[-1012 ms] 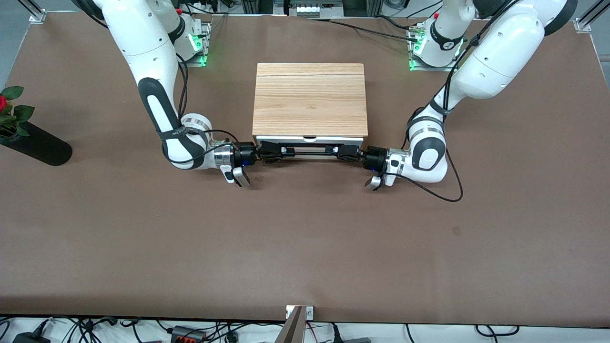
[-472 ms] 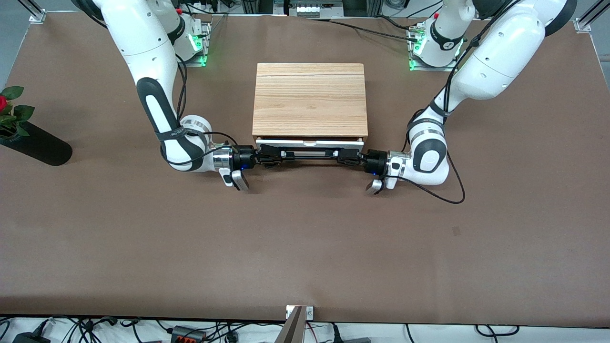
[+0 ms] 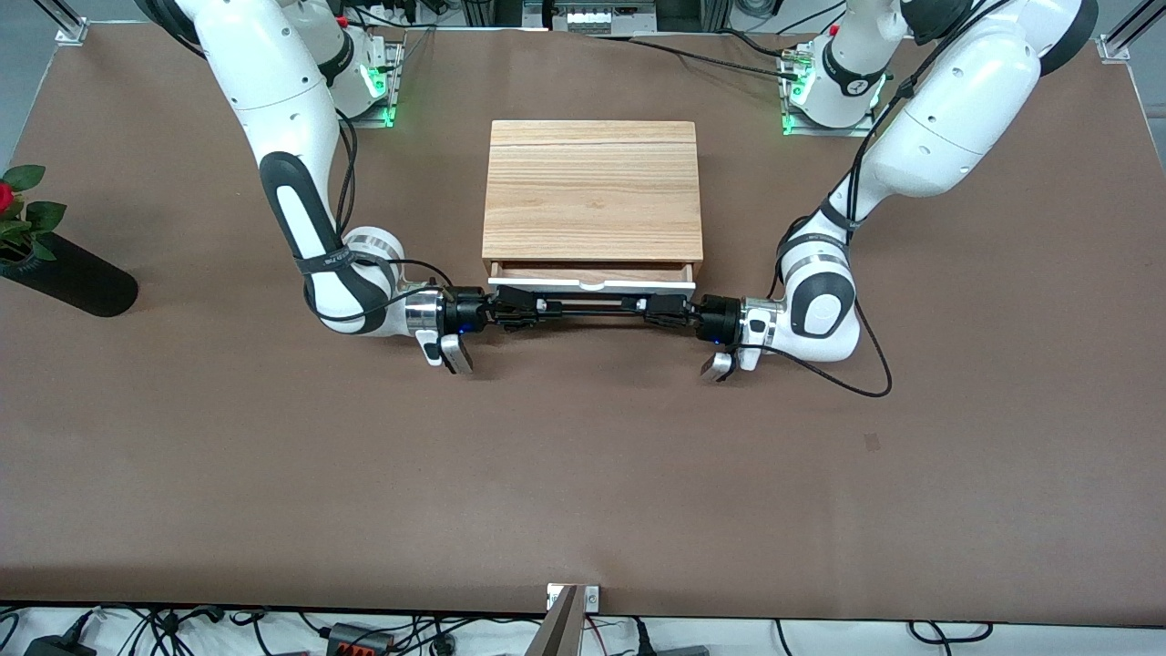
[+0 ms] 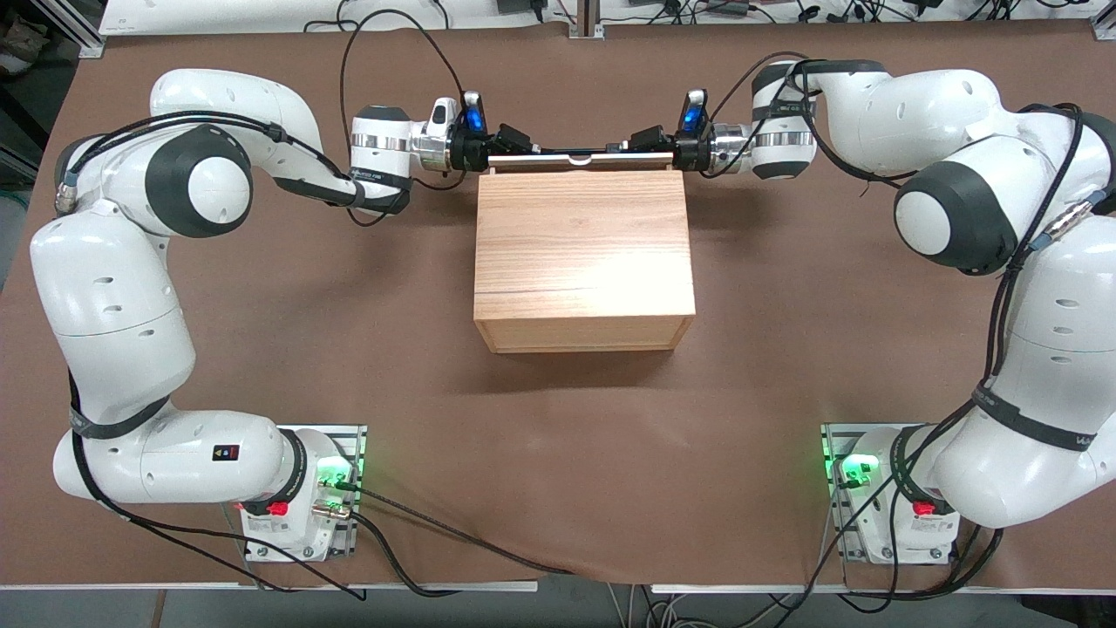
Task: Pull top drawer with both arms simultaneously
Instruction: 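Pull the handle outward with both grippers, sliding the drawer open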
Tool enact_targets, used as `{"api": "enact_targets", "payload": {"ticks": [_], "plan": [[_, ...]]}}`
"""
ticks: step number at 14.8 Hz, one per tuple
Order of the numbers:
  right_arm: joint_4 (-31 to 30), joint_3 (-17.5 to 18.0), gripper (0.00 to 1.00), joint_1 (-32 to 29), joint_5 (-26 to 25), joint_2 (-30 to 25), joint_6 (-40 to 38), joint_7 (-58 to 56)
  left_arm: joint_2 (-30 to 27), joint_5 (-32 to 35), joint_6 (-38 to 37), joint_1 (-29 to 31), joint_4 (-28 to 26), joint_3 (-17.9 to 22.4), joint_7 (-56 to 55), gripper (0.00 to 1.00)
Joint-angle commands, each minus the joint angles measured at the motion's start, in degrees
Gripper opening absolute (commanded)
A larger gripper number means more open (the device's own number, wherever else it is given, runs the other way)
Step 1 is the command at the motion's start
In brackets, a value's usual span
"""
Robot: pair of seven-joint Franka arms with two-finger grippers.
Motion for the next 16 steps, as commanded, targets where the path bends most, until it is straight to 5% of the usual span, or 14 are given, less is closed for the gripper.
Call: {"api": "enact_targets", "payload": {"ticks": [1,14,16], "plan": [[3.2,-0.6,0.0,-1.6,0.3,1.2,-1.1,-0.4,2.9,-1.2,3.3,-0.5,4.2,1.2,0.8,0.15],[5.6,-0.7,0.0,-3.4,-0.7,1.4,-0.1,0.6,3.6,-1.1,3.3,-0.3,5.7,1.9,0.7,0.2],[5.5,-0.7,0.13,-3.7,-0.9,1.4,-0.1,0.6,3.6,-1.1,3.3,-0.3,5.7,1.9,0.7,0.21]]}}
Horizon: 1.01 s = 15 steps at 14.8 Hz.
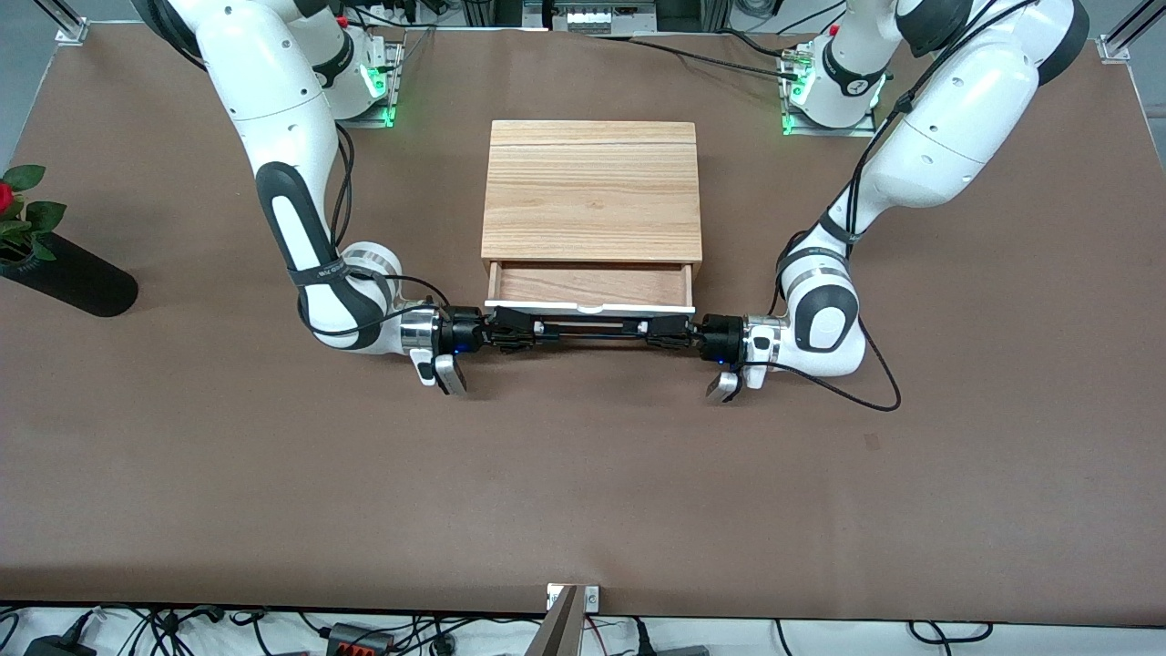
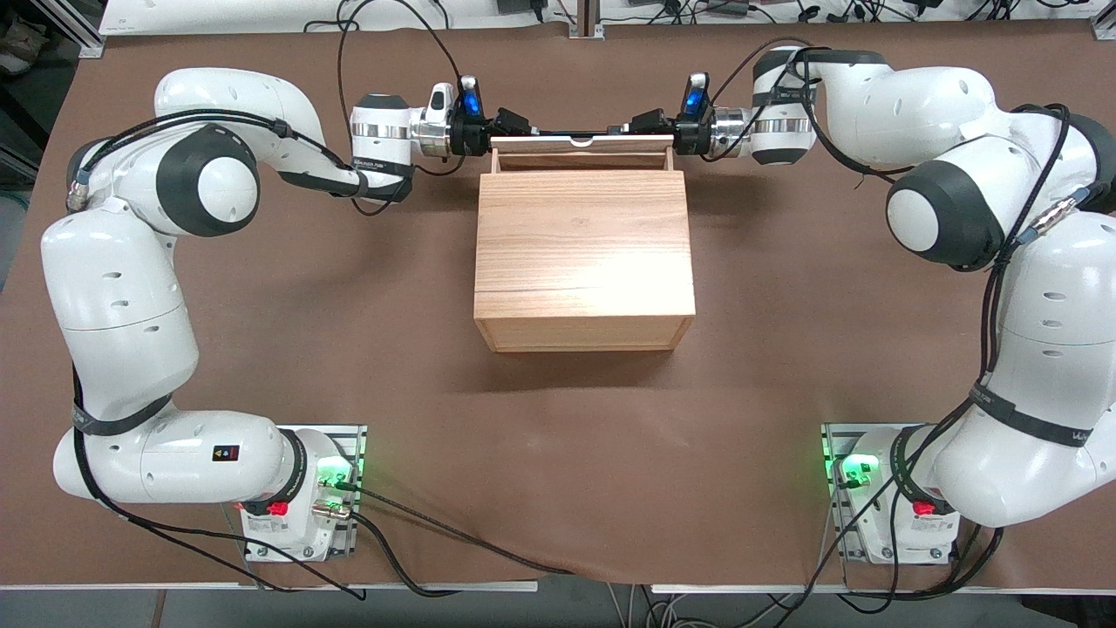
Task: Pull top drawer with both arms simultaneously
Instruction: 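Pull the handle outward with both grippers, sliding the drawer open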
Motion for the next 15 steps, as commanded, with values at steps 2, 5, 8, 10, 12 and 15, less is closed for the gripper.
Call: {"api": "enact_targets", "payload": {"ticks": [2,5,8,10,12,15], "plan": [[0.5,-0.2,0.49,-2.7,-0.4,-0.8,-1.7,-0.5,1.4,-1.1,1.7,-0.4,0.9,1.3,0.7,0.23],[0.1,-0.1,1.0,-2.1,-0.5,-1.2,0.6,-1.0,1.7,-1.0,1.7,-0.5,1.5,1.3,0.6,0.5],[0.5,-0.1,1.0,-1.8,-0.5,-1.6,1.0,-0.7,2.2,0.2,1.7,-0.4,3.4,1.4,0.6,0.69],[0.5,-0.1,1.0,-1.9,-0.5,-2.2,1.8,-0.6,2.1,0.4,1.6,-0.4,3.8,2.6,0.6,0.72],[0.5,-0.1,1.0,-1.8,-3.2,-3.7,4.6,0.2,1.8,0.4,1.5,0.1,3.9,2.7,0.5,0.72],[1.9,-0.2,1.0,-2.1,-12.1,-6.3,7.4,8.4,1.6,4.3,1.4,1.0,5.8,2.7,0.4,0.78]]}}
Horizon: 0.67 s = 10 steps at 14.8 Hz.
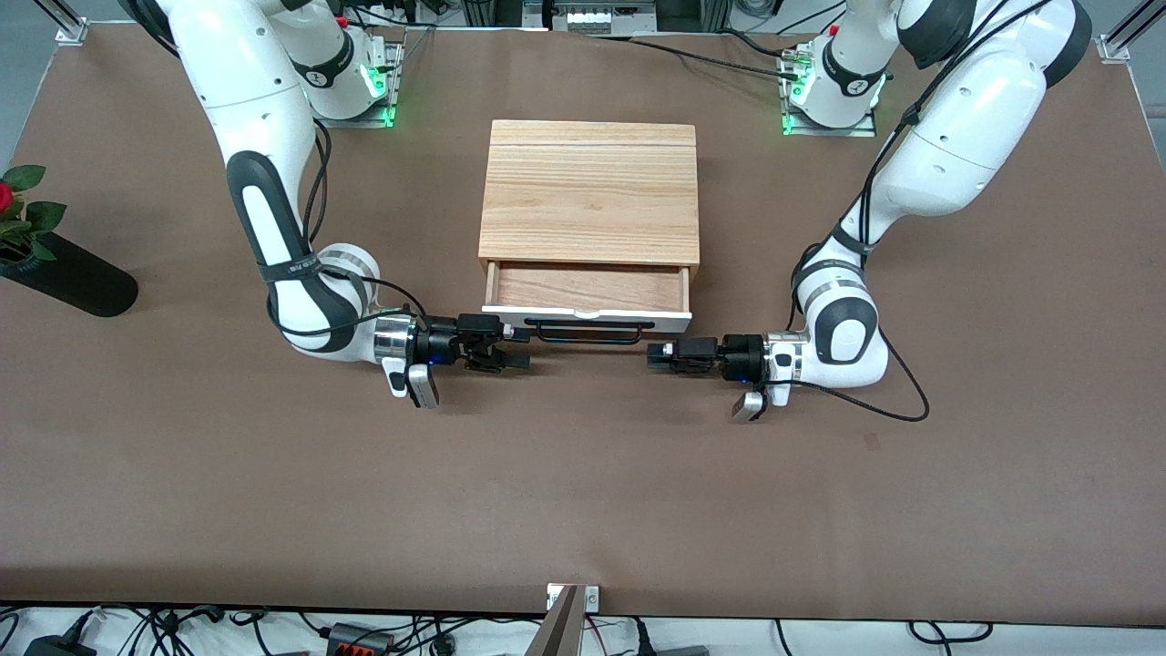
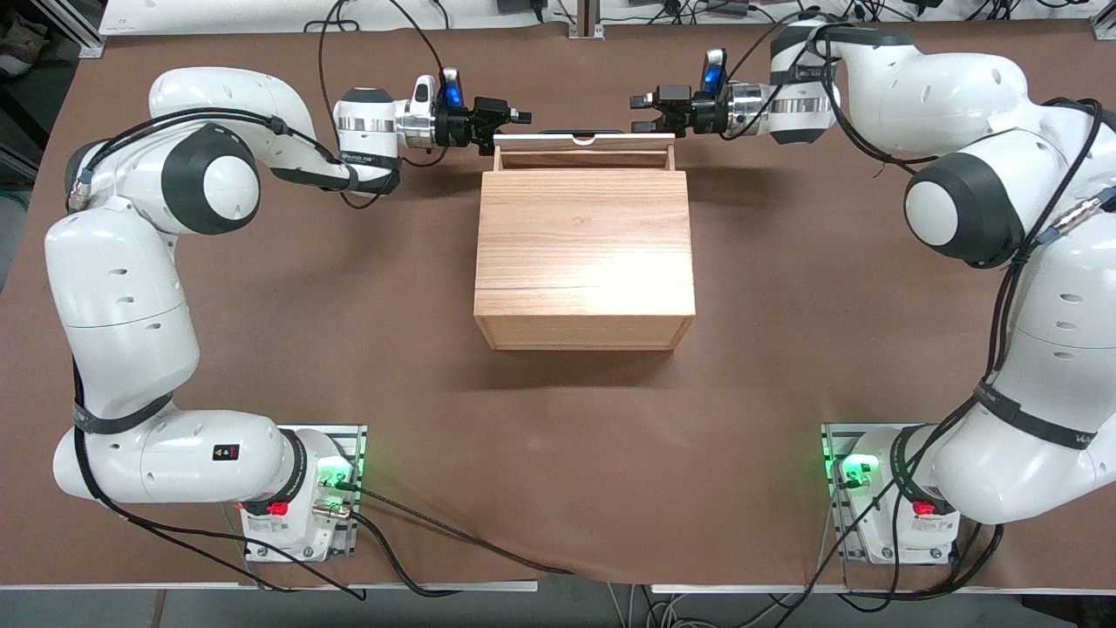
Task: Pull top drawer with both arms simultaneously
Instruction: 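Open both grippers and draw them back away from the handle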
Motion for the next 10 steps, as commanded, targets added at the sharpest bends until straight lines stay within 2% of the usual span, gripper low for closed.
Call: {"api": "enact_targets", "payload": {"ticks": [1,2,4,6,7,8,10], "plan": [[1.0,0.2,1.0,-0.5,-9.8,-4.0,3.6,7.9,0.4,3.8,-0.3,1.1,3.2,-0.1,0.1,0.82],[1.3,-0.1,1.0,-0.7,-14.1,-5.1,4.8,10.7,0.3,4.3,-0.4,1.5,3.3,-0.1,0.4,1.0],[3.0,-2.7,1.0,-0.3,-25.0,-6.7,6.0,17.9,0.1,4.5,-0.6,2.6,3.5,-0.1,0.4,1.0],[6.8,-4.6,1.0,0.0,-41.8,-7.4,5.7,26.6,-0.2,4.6,-0.7,2.6,3.5,-0.1,0.4,1.0],[8.6,-4.5,1.0,-0.1,-52.3,-8.4,5.4,31.0,-0.5,5.7,-0.7,2.8,3.5,-0.1,0.3,1.0],[9.0,-4.4,1.0,0.0,-60.6,-9.3,5.3,34.8,-1.5,8.5,-0.5,2.7,3.6,-0.1,-0.3,1.0],[9.0,-4.4,1.0,1.0,-71.4,-11.3,3.4,42.0,-1.9,15.6,-0.5,3.5,6.9,0.3,-2.7,1.0]]}}
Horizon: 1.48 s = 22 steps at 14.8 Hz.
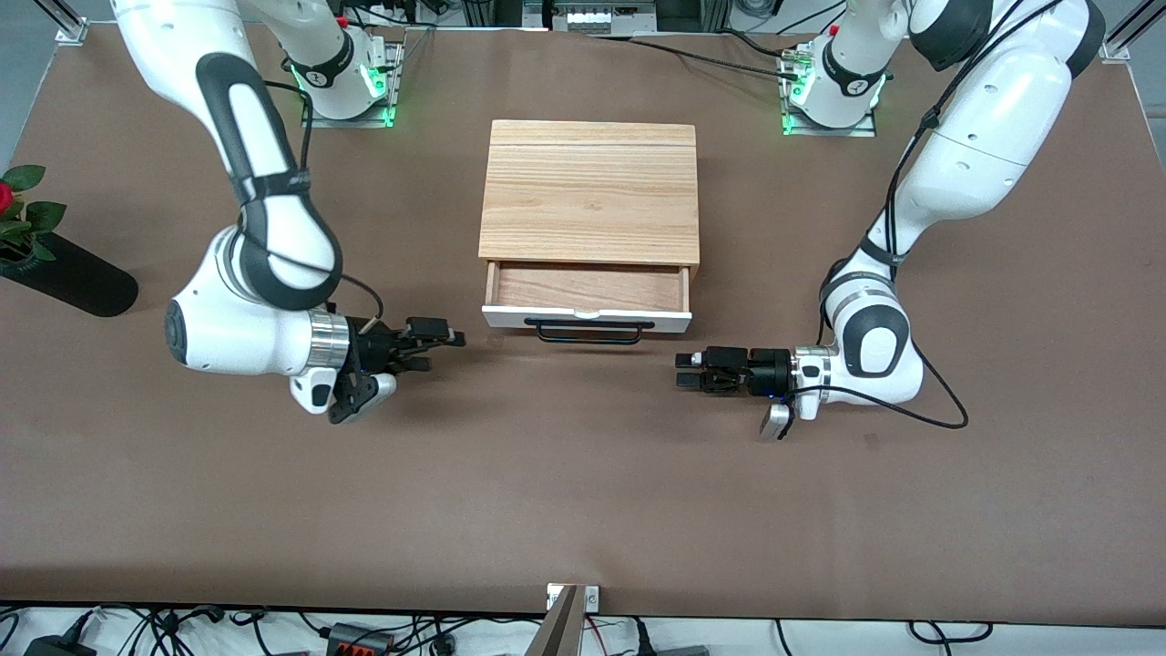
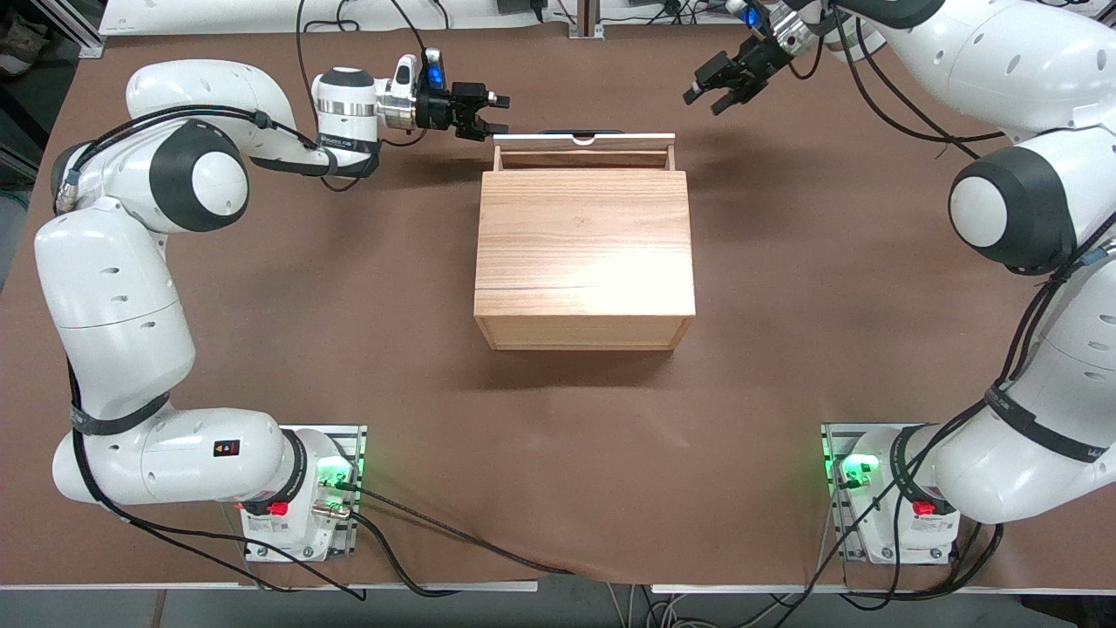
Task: Pull top drawer with both arms simultaneously
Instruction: 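Open both grippers and draw them back away from the handle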
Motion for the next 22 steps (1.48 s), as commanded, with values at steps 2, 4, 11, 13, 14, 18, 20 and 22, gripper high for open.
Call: {"api": "enact_targets", "payload": {"ticks": [2,4,11,13,14,18,20,22], "plan": [[0.2,0.2,1.0,2.4,-20.5,-3.1,-4.6,14.3,-2.4,16.7,-0.5,1.8,4.3,0.1,-5.6,1.0],[0.2,0.2,1.0,3.9,-29.0,-4.1,-8.1,21.6,-4.7,22.0,-0.6,2.3,4.4,0.2,-7.7,1.0],[0.7,0.0,1.0,5.2,-52.6,-8.7,-15.6,32.2,-15.1,46.4,-4.8,2.3,6.0,0.3,-24.9,1.0],[1.3,-1.2,1.0,4.9,-52.7,-12.4,-15.6,31.1,-17.7,53.0,-6.7,2.4,6.3,0.3,-27.5,1.0],[2.5,-2.6,1.0,4.9,-52.2,-13.9,-16.0,30.9,-19.3,56.2,-8.3,2.4,6.2,0.4,-28.9,1.0],[11.4,-4.3,1.0,4.3,-49.7,-16.3,-30.3,31.4,-23.7,66.3,-12.6,2.3,8.2,0.2,-39.0,1.0],[12.8,-4.8,1.0,1.8,-46.5,-16.6,-33.3,31.0,-23.7,69.6,-17.3,2.3,11.6,0.3,-41.7,1.0],[12.0,-4.5,1.0,-1.1,-44.3,-16.6,-33.4,28.8,-26.9,73.4,-20.4,2.3,12.8,-0.1,-47.9,1.0]]}}
